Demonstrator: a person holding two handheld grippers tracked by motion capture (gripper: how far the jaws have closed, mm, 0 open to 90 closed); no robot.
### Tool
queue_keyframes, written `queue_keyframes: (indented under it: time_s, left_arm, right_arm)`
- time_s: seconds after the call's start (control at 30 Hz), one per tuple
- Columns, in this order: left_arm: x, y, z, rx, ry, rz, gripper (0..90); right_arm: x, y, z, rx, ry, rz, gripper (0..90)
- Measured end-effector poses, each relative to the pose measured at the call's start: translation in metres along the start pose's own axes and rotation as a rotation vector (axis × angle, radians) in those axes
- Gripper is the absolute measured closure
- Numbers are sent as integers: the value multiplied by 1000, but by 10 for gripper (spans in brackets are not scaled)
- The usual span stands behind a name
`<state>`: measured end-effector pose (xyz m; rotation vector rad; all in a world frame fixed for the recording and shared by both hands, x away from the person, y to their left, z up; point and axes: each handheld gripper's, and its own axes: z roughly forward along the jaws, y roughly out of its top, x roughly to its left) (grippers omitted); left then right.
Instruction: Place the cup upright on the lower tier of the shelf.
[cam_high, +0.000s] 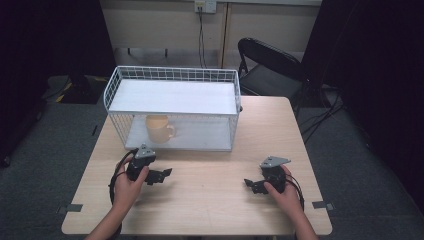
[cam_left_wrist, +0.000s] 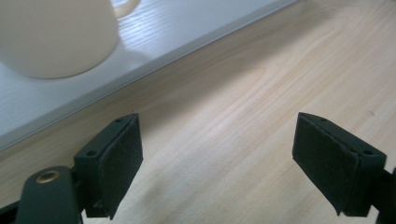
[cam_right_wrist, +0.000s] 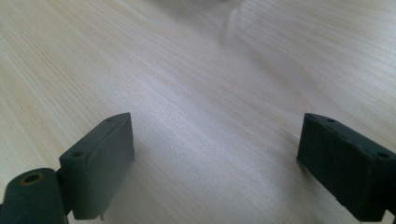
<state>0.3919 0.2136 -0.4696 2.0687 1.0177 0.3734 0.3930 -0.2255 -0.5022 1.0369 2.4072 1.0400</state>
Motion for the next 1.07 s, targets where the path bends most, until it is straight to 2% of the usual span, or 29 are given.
queue_keyframes:
  time_s: [0.13,0.27,0.7,0.73,0.93,1.07]
  left_arm:
    - [-4,-2,4,11,-18,16,160]
    - [-10,-4,7,29,-36,59,160]
    - [-24,-7,17,62,-83,92,160]
    - [-25,-6,17,64,-81,104,160]
    - [-28,-5,17,59,-77,114,161]
    - [-26,-6,16,63,-63,104,162]
  right_arm:
    - [0,0,0,0,0,0,102]
    - [0,0,0,0,0,0,102]
    - [0,0,0,0,0,0,102]
    - [0,0,0,0,0,0,102]
    - [0,0,0,0,0,0,102]
    - [0,0,0,0,2,-1,102]
